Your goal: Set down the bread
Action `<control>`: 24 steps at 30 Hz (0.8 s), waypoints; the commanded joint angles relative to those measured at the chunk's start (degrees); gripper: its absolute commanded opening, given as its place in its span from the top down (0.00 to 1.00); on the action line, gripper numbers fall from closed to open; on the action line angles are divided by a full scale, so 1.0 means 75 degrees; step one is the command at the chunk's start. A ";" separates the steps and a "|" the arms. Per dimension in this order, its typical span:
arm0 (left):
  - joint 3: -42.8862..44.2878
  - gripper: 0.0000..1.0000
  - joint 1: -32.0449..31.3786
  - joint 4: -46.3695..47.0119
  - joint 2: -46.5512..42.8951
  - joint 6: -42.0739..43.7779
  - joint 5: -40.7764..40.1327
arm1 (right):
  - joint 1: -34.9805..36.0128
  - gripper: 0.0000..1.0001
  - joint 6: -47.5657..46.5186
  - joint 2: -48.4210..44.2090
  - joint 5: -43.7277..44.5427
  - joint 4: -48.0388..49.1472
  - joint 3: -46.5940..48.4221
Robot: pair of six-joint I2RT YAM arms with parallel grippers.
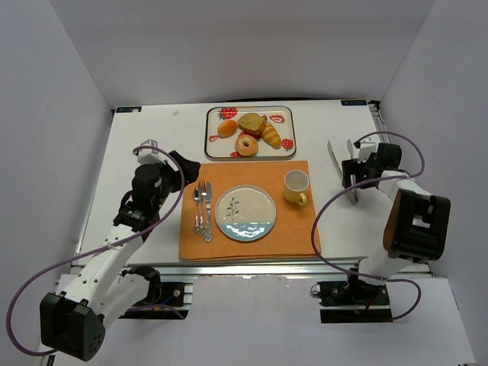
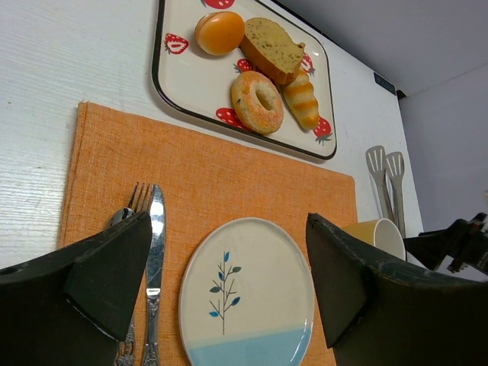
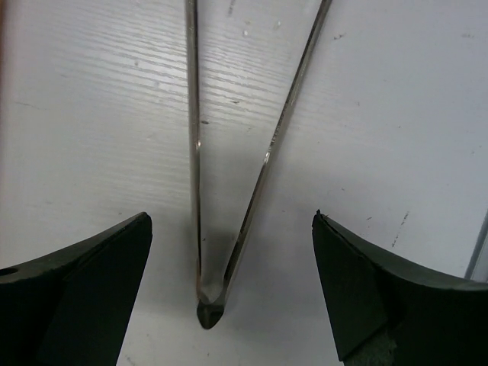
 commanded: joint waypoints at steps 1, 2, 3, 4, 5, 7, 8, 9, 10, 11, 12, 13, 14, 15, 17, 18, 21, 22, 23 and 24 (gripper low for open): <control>-0.0019 0.09 -0.0014 0.0204 -0.0018 -0.0064 0.0112 | 0.0008 0.11 0.0179 0.0604 0.0318 0.0476 0.0394; -0.0019 0.09 -0.0014 0.0169 -0.0030 -0.0064 0.0101 | 0.0019 0.11 0.0237 0.0722 0.0190 0.0383 0.0546; 0.0004 0.09 -0.0014 0.0134 -0.0030 -0.0052 0.0101 | 0.0008 0.12 0.0237 0.0839 0.0142 0.0347 0.0617; 0.0016 0.09 -0.0014 0.0099 -0.0030 -0.0041 0.0089 | 0.0031 0.12 0.0249 0.1014 0.0119 0.0335 0.0664; 0.0051 0.09 -0.0014 0.0064 -0.0018 -0.0017 0.0066 | 0.0043 0.13 0.0238 0.1086 0.0084 0.0335 0.0711; 0.0086 0.09 -0.0014 -0.0007 -0.0018 0.0018 0.0054 | 0.0078 0.14 0.0237 0.1273 0.0083 0.0417 0.0758; 0.0098 0.09 -0.0014 -0.0019 0.0005 0.0030 0.0042 | 0.0090 0.15 0.0226 0.1344 0.0083 0.0417 0.0793; 0.0109 0.09 -0.0014 -0.0030 0.0029 0.0030 0.0042 | 0.0090 0.15 0.0249 0.1414 0.0153 0.0452 0.0851; 0.0110 0.09 -0.0026 -0.0019 0.0040 0.0030 0.0054 | 0.0090 0.16 0.0272 0.1542 0.0165 0.0487 0.0875; 0.0110 0.09 -0.0014 -0.0007 0.0052 0.0018 0.0042 | 0.0090 0.18 0.0319 0.1602 0.0188 0.0499 0.0899; 0.0110 0.09 -0.0014 0.0005 0.0075 0.0007 0.0042 | 0.0102 0.19 0.0343 0.1741 0.0189 0.0488 0.0968; 0.0098 0.09 -0.0014 0.0016 0.0087 -0.0005 0.0054 | 0.0090 0.20 0.0366 0.1812 0.0165 0.0464 0.1016; 0.0109 0.09 -0.0014 0.0028 0.0099 -0.0017 0.0054 | 0.0090 0.25 0.0366 0.1871 0.0107 0.0441 0.1051; 0.0133 0.09 -0.0014 0.0028 0.0134 -0.0017 0.0054 | 0.0102 0.27 0.0355 0.1930 0.0072 0.0417 0.1086; 0.0168 0.09 -0.0014 0.0005 0.0169 0.0006 0.0042 | 0.0102 0.33 0.0296 0.2082 0.0001 0.0347 0.1145; 0.0203 0.09 -0.0014 -0.0019 0.0204 0.0030 0.0042 | 0.0102 0.35 0.0284 0.2117 -0.0045 0.0347 0.1156; 0.0238 0.09 -0.0014 -0.0031 0.0240 0.0053 0.0031 | 0.0102 0.46 0.0121 0.2281 -0.0267 0.0125 0.1238; 0.0238 0.09 -0.0014 -0.0031 0.0263 0.0053 0.0031 | 0.0102 0.51 0.0039 0.2317 -0.0303 0.0066 0.1262; 0.0227 0.09 -0.0014 -0.0019 0.0263 0.0053 0.0031 | 0.0102 0.60 0.0003 0.2352 -0.0362 -0.0074 0.1320; 0.0238 0.09 -0.0014 -0.0007 0.0275 0.0053 0.0019 | 0.0102 0.65 -0.0020 0.2410 -0.0385 -0.0145 0.1355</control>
